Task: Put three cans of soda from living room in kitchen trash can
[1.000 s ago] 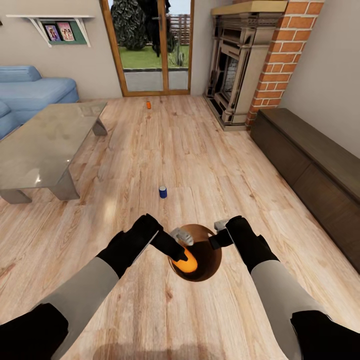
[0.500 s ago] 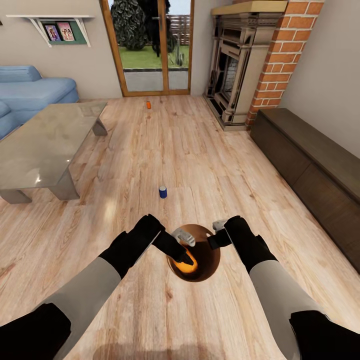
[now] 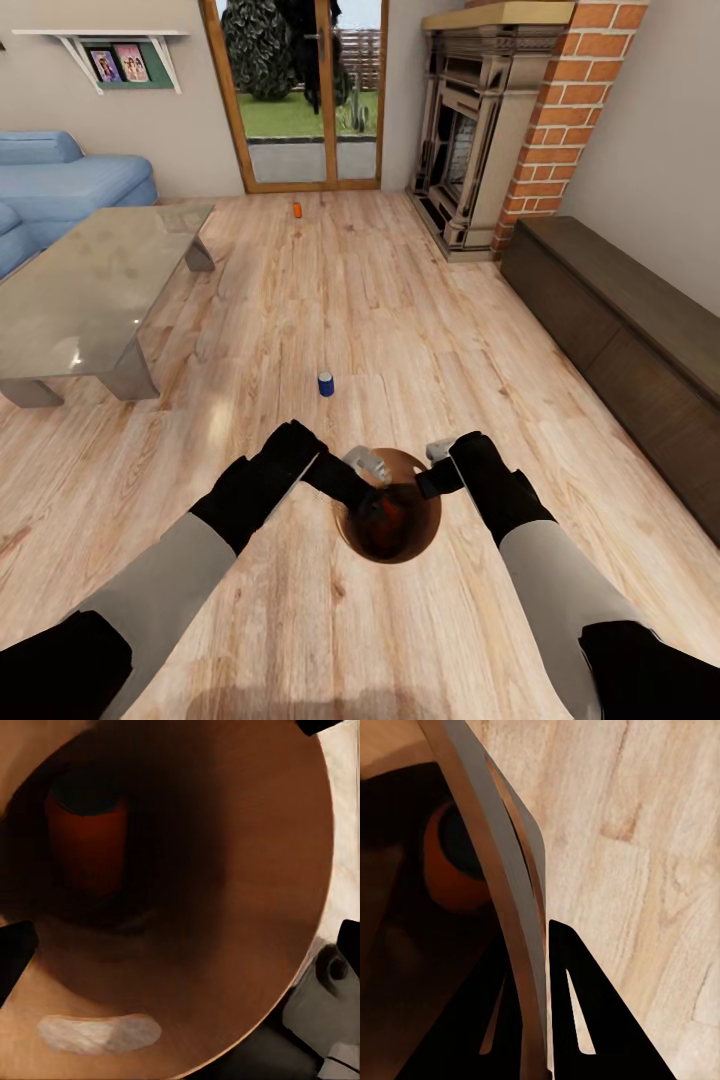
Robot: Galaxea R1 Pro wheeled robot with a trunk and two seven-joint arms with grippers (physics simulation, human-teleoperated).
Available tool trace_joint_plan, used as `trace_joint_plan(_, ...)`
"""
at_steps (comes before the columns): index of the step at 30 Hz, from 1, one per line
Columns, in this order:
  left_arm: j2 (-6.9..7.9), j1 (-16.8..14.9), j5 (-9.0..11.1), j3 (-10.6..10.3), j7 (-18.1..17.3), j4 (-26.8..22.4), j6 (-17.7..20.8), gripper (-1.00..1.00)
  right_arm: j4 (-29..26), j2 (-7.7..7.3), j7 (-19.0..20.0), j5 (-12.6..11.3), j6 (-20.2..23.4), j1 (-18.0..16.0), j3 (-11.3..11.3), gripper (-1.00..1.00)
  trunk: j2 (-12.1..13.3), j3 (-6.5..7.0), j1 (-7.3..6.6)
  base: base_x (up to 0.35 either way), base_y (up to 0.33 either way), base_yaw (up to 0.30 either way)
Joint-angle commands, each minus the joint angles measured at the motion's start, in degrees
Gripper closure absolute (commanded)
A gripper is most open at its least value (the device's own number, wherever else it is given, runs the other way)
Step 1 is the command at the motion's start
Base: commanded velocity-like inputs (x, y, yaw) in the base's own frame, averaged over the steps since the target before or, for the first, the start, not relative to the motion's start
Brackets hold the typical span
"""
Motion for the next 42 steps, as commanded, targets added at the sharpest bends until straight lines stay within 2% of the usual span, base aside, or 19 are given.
trace_joint_plan(1, 1.50, 0.01, 0.14, 0.12, -0.64, -3.10, 0.00, -1.00, 0.00, -0.02, 0.45, -1.31, 0.28, -0.02, -0.11, 1.00, 0.00, 0.00, 0.00, 0.000, 0.000, 0.000)
trace_joint_plan(5, 8.75, 0.07, 1.42, 1.59, -5.40, -11.59, 0.00, -1.00, 0.00, -0.21, 0.67, -1.39, 0.24, -0.02, -0.32, 1.00, 0.00, 0.00, 0.00, 0.000, 0.000, 0.000)
trace_joint_plan(7, 13.44, 0.33, 2.25, 5.89, -8.94, -16.38, 0.00, -1.00, 0.02, -0.34, 0.80, -1.44, 0.22, -0.02, -0.41, 1.00, 0.00, 0.00, 0.00, 0.000, 0.000, 0.000)
trace_joint_plan(8, 17.53, 0.53, 2.72, 13.14, -12.12, -21.37, 0.00, -1.00, 0.05, -0.41, 0.88, -1.45, 0.20, -0.02, -0.48, 1.00, 0.00, 0.00, 0.00, 0.000, 0.000, 0.000)
trace_joint_plan(10, 22.04, 0.98, 2.96, 25.08, -17.78, -25.28, 0.00, -1.00, 0.07, -0.48, 0.96, -1.44, 0.15, -0.02, -0.53, 1.00, 0.00, 0.00, 0.00, 0.000, 0.000, 0.000)
trace_joint_plan(11, 22.98, 1.34, 2.91, 28.04, -19.41, -25.80, 0.00, -1.00, 0.07, -0.50, 0.98, -1.46, 0.12, 0.00, -0.54, 1.00, 0.00, 0.00, 0.00, 0.000, 0.000, 0.000)
trace_joint_plan(13, 25.04, 4.25, 2.60, 38.42, -23.75, -27.53, 0.00, -1.00, 0.06, -0.58, 1.02, -1.48, 0.07, 0.04, -0.63, 1.00, 0.00, 0.00, 0.00, 0.000, 0.000, 0.000)
trace_joint_plan(15, 25.48, 6.41, 2.51, 42.07, -24.75, -28.15, 0.00, -1.00, 0.04, -0.61, 1.02, -1.43, 0.08, 0.05, -0.65, 1.00, 0.00, 0.00, 0.00, 0.000, 0.000, 0.000)
trace_joint_plan(16, 25.80, 10.81, 2.36, 45.60, -25.38, -28.46, -3.15, -1.00, -0.18, -0.65, 1.03, -1.36, 0.02, 0.06, -0.67, 1.00, 0.00, 0.00, 0.00, 0.000, 0.000, 0.000)
trace_joint_plan(20, 24.93, 18.77, 2.33, 50.02, -23.08, -27.65, -11.07, -1.00, -0.42, -1.46, 1.16, -1.42, -0.11, 0.13, -0.75, 1.00, 0.00, 0.00, 0.00, 0.000, 0.000, 0.000)
trace_joint_plan(22, 21.53, 25.11, 2.28, 53.20, -16.61, -25.65, -20.03, -1.00, -2.04, -3.56, 2.61, -1.38, -0.15, 0.21, -0.60, 1.00, 0.00, 0.00, 0.00, 0.000, 0.000, 0.000)
trace_joint_plan(27, 19.33, 30.18, 2.69, 54.23, -11.88, -24.28, -25.91, -1.00, -6.35, -7.55, 4.05, -1.33, -0.18, 0.44, -0.58, 1.00, 0.00, 0.00, 0.00, 0.000, 0.000, 0.000)
trace_joint_plan(29, 18.92, 31.86, 2.74, 54.42, -9.87, -23.00, -27.98, -1.00, -8.50, -11.94, 6.70, -1.46, -0.64, 1.28, -0.70, 1.00, 0.00, 0.00, 0.00, 0.000, 0.000, 0.000)
trace_joint_plan(32, 18.76, 32.26, 2.72, 54.46, -9.34, -21.81, -29.88, -1.00, -9.07, -14.89, 9.37, -1.54, -1.82, 2.27, -0.80, 1.00, 0.00, 0.00, 0.00, 0.000, 0.000, 0.000)
trace_joint_plan(34, 18.52, 32.56, 2.68, 54.49, -8.98, -19.34, -32.51, -1.00, -9.69, -18.32, 13.39, -1.54, -6.70, 4.24, -1.35, 1.00, 0.00, 0.00, 0.00, 0.000, 0.000, 0.000)
trace_joint_plan(37, 17.99, 32.69, 2.63, 54.50, -8.32, -14.50, -37.55, -1.00, -10.15, -20.54, 16.02, -1.56, -14.38, 7.84, -6.06, 1.00, 0.00, 0.00, 0.00, 0.000, 0.000, 0.000)
trace_joint_plan(39, 17.84, 32.72, 2.65, 54.52, -7.71, -11.79, -40.20, -1.00, -10.49, -20.83, 16.60, -1.58, -17.48, 9.33, -8.93, 1.00, 0.00, 0.00, 0.00, 0.000, 0.000, 0.000)
trace_joint_plan(40, 17.71, 32.74, 2.72, 54.53, -6.47, -7.86, -44.09, -1.00, -11.16, -20.99, 17.14, -1.64, -22.76, 12.20, -12.79, 1.00, 0.00, 0.00, 0.00, 0.000, 0.000, 0.000)
trace_joint_plan(42, 17.63, 32.75, 2.80, 54.48, -4.92, -5.29, -46.82, -1.00, -11.63, -21.06, 17.35, -1.73, -28.68, 15.75, -15.63, 1.00, 0.00, 0.00, 0.00, 0.000, 0.000, 0.000)
